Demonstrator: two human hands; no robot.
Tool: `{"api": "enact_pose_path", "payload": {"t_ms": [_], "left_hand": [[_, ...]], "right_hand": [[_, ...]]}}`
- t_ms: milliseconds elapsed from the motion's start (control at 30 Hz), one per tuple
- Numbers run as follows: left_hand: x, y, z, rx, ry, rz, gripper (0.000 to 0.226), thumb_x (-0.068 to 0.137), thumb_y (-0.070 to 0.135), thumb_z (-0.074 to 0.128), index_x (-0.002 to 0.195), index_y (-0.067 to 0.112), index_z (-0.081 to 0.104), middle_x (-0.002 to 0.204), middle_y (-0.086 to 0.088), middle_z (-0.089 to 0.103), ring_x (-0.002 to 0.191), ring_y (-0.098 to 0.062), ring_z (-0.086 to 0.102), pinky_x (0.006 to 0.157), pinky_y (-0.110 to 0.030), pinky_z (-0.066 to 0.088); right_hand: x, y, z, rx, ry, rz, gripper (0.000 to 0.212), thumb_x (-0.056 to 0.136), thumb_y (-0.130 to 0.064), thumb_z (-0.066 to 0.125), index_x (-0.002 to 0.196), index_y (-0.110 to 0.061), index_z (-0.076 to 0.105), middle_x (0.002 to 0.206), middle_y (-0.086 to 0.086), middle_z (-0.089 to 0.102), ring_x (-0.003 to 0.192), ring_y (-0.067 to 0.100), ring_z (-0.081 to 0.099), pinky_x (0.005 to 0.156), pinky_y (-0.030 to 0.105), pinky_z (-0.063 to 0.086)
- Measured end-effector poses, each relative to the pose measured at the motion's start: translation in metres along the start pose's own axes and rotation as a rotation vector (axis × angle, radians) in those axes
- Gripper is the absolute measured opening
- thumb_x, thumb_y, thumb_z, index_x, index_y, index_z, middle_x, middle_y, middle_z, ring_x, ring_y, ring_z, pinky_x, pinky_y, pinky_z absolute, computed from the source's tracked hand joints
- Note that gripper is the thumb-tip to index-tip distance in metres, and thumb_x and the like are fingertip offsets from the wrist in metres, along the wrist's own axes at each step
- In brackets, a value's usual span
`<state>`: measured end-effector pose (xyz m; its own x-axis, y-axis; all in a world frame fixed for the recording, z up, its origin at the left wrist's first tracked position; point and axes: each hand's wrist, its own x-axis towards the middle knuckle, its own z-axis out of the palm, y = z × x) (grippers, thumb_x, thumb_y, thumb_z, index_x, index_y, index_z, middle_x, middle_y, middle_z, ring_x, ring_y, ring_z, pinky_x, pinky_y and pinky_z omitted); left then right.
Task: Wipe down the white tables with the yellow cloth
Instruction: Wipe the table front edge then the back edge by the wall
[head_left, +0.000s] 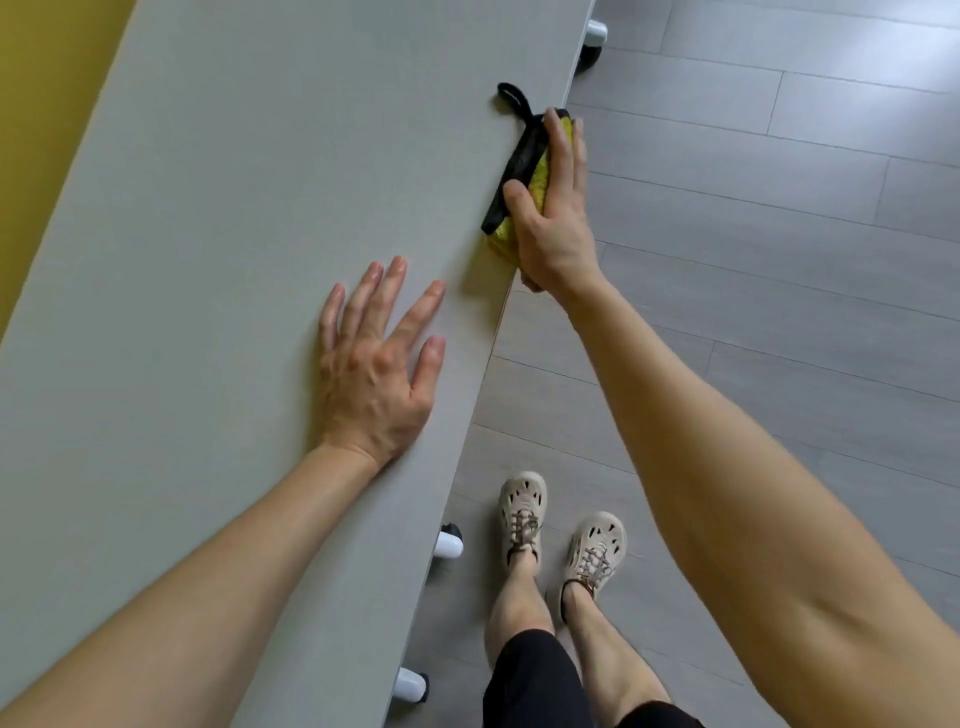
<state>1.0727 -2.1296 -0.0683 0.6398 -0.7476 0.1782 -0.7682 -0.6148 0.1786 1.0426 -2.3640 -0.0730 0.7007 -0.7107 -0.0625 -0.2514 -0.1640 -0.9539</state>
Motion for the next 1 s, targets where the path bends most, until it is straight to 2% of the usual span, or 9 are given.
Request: {"api": "enact_pose_path", "payload": {"t_ms": [133, 267, 333, 433, 567, 667, 767, 867, 1000], "left_hand": [[0.001, -0.003, -0.001, -0.007, 0.003, 0.01, 0.053, 0.107, 0.041, 0.05, 0.16, 0.033, 0.053, 0.175, -0.007, 0.037, 0.163, -0.027, 0.031, 0.132, -0.058, 0.019], [0.001, -0.004, 0.001, -0.021, -0.001, 0.02, 0.053, 0.108, 0.042, 0.048, 0.159, 0.032, 0.054, 0.174, -0.007, 0.037, 0.162, -0.028, 0.032, 0.132, -0.058, 0.019], [0.001, -0.005, 0.001, -0.049, 0.001, 0.016, 0.053, 0.107, 0.042, 0.049, 0.159, 0.031, 0.055, 0.174, -0.007, 0.038, 0.162, -0.028, 0.032, 0.133, -0.058, 0.018], [0.003, -0.006, 0.002, -0.096, 0.024, 0.01, 0.052, 0.105, 0.043, 0.051, 0.155, 0.029, 0.06, 0.17, -0.01, 0.043, 0.16, -0.03, 0.036, 0.133, -0.058, 0.018], [0.001, -0.006, -0.001, -0.204, 0.087, -0.007, 0.04, 0.099, 0.038, 0.063, 0.132, 0.017, 0.071, 0.143, -0.018, 0.056, 0.141, -0.026, 0.05, 0.128, -0.064, 0.027], [0.001, -0.013, -0.006, -0.27, 0.084, 0.031, 0.032, 0.097, 0.031, 0.065, 0.122, 0.013, 0.072, 0.131, -0.019, 0.059, 0.132, -0.022, 0.047, 0.12, -0.069, 0.035], [-0.011, -0.028, -0.012, -0.241, -0.045, 0.116, 0.042, 0.104, 0.035, 0.055, 0.14, 0.017, 0.069, 0.153, -0.016, 0.056, 0.152, -0.032, 0.044, 0.129, -0.063, 0.025], [-0.053, -0.038, -0.024, -0.175, -0.114, 0.191, 0.048, 0.109, 0.037, 0.048, 0.154, 0.027, 0.061, 0.168, -0.011, 0.045, 0.16, -0.031, 0.036, 0.133, -0.056, 0.02], [-0.13, -0.044, -0.043, -0.164, -0.121, 0.187, 0.049, 0.11, 0.033, 0.051, 0.159, 0.024, 0.055, 0.173, -0.011, 0.038, 0.164, -0.029, 0.03, 0.132, -0.06, 0.02]], "right_hand": [[-0.058, 0.002, 0.017, 0.044, 0.036, -0.06, 0.081, 0.1, -0.015, 0.062, 0.171, -0.016, 0.025, 0.182, 0.01, 0.004, 0.167, 0.013, 0.007, 0.124, 0.016, 0.017], [-0.227, 0.009, 0.036, 0.132, -0.149, -0.024, 0.084, 0.102, -0.006, 0.064, 0.172, -0.015, 0.019, 0.183, 0.003, -0.003, 0.168, 0.011, 0.002, 0.135, 0.027, 0.012], [-0.256, 0.003, 0.043, 0.174, -0.183, 0.023, 0.083, 0.102, -0.011, 0.061, 0.172, -0.016, 0.016, 0.183, 0.002, -0.002, 0.168, 0.008, -0.001, 0.134, 0.025, 0.01], [-0.192, 0.001, 0.045, 0.15, -0.088, 0.033, 0.081, 0.102, -0.018, 0.057, 0.172, -0.016, 0.016, 0.182, 0.005, 0.004, 0.167, 0.006, 0.001, 0.13, 0.016, 0.008], [-0.075, -0.002, 0.023, 0.058, 0.075, 0.077, 0.086, 0.097, -0.031, 0.061, 0.172, -0.024, 0.021, 0.182, 0.003, 0.01, 0.166, 0.014, 0.012, 0.128, 0.031, 0.024], [-0.102, -0.009, 0.035, 0.029, 0.119, 0.06, 0.091, 0.096, -0.035, 0.072, 0.172, -0.026, 0.023, 0.182, 0.0, 0.008, 0.166, 0.012, 0.014, 0.118, 0.025, 0.026], [-0.225, -0.009, 0.061, 0.062, 0.091, 0.032, 0.092, 0.096, -0.022, 0.075, 0.172, -0.021, 0.023, 0.183, -0.001, 0.007, 0.167, 0.007, 0.008, 0.126, 0.014, 0.017], [-0.338, -0.011, 0.074, 0.081, -0.017, 0.03, 0.088, 0.101, -0.012, 0.072, 0.172, -0.017, 0.022, 0.183, -0.002, 0.002, 0.168, 0.01, 0.004, 0.134, 0.025, 0.013], [-0.296, -0.011, 0.07, 0.01, -0.022, 0.034, 0.082, 0.1, -0.023, 0.065, 0.171, -0.016, 0.025, 0.182, 0.005, 0.008, 0.166, 0.004, 0.006, 0.127, 0.012, 0.009]]}}
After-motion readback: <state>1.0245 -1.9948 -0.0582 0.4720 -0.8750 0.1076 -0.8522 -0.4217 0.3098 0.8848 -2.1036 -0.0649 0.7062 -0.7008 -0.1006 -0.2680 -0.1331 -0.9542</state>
